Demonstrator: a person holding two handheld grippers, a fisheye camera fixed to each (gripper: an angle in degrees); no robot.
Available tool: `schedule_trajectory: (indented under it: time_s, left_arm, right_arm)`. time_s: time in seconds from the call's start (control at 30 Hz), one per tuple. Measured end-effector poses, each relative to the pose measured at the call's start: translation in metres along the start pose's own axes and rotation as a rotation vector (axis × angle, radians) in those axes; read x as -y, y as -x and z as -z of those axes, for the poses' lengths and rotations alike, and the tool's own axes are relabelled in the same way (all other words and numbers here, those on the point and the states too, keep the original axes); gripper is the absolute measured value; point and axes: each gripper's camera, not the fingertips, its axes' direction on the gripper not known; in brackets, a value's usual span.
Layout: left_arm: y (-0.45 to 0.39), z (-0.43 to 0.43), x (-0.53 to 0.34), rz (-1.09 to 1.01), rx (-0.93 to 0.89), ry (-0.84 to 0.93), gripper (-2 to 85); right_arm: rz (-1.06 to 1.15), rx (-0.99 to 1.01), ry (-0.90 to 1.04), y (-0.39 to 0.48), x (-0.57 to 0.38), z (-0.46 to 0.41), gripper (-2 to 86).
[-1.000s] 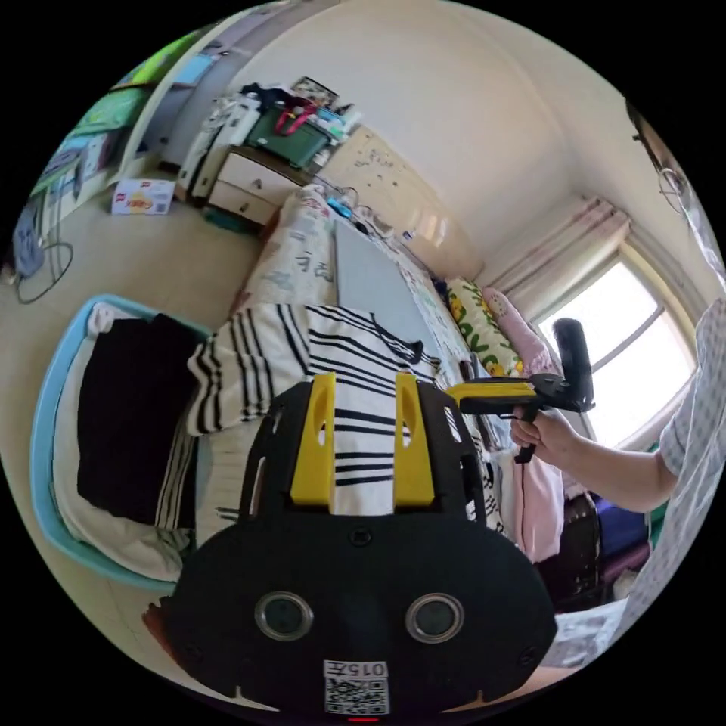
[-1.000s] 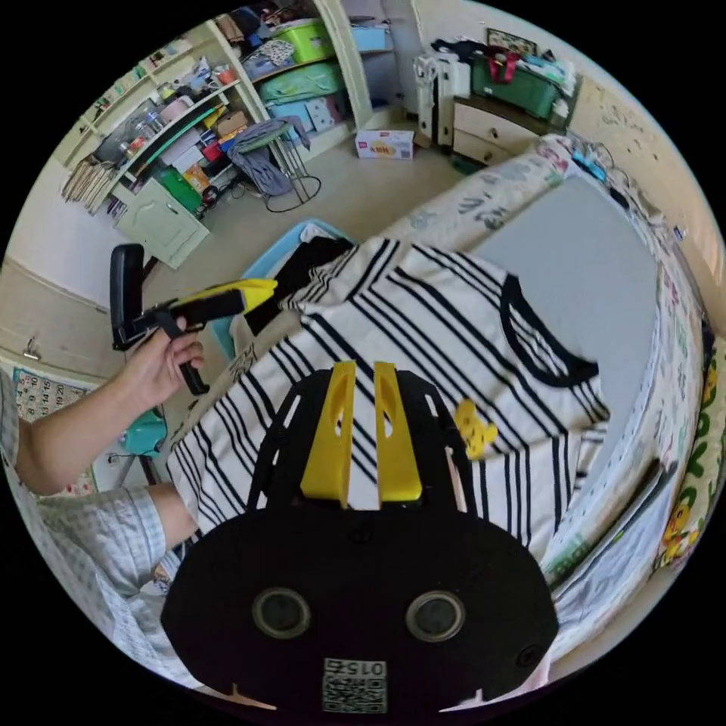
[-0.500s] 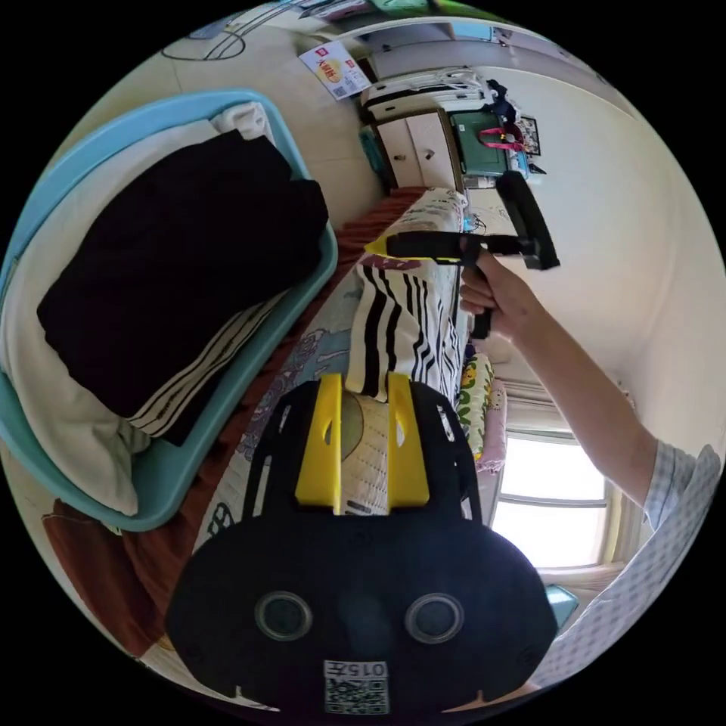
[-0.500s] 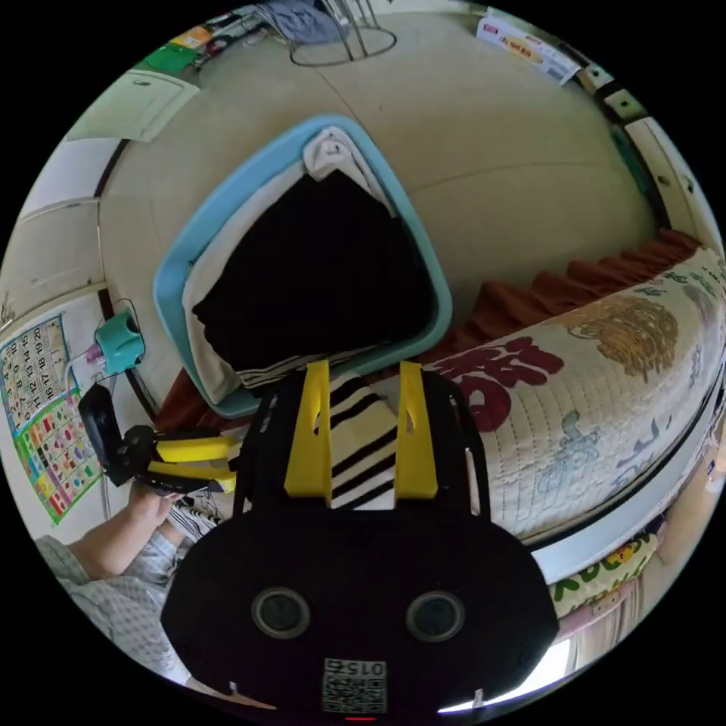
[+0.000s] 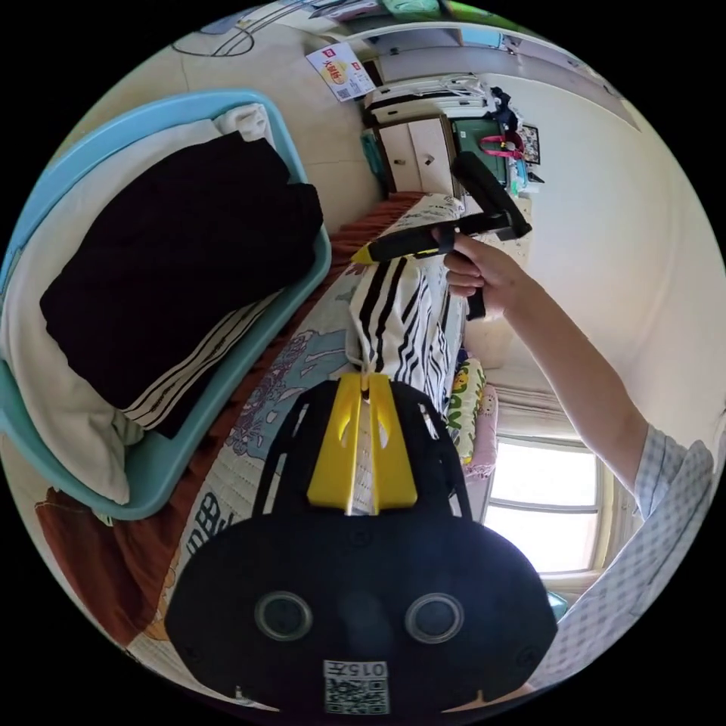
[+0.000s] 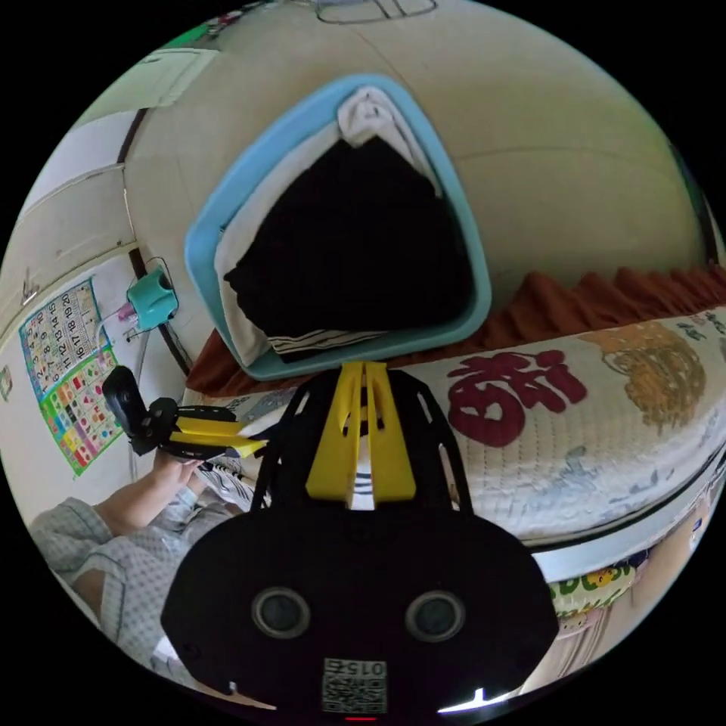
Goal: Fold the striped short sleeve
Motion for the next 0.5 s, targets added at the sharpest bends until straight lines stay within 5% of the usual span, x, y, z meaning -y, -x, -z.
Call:
schedule_trajectory:
  time_s: [0.27, 0.5]
  left_arm:
    - [-0.099, 0.014, -0.067, -0.395, 0.059, 0.007, -0.3]
    - [-0.148, -0.082, -0.159, -0.718, 0.159, 0.313, 0.8]
  right_arm:
    - [0.005, 0.003, -0.443, 0.007, -0.245, 0.063, -0.6]
    - [-0.323, 0.04, -0.441, -0.032, -0.431, -0.084, -0.4]
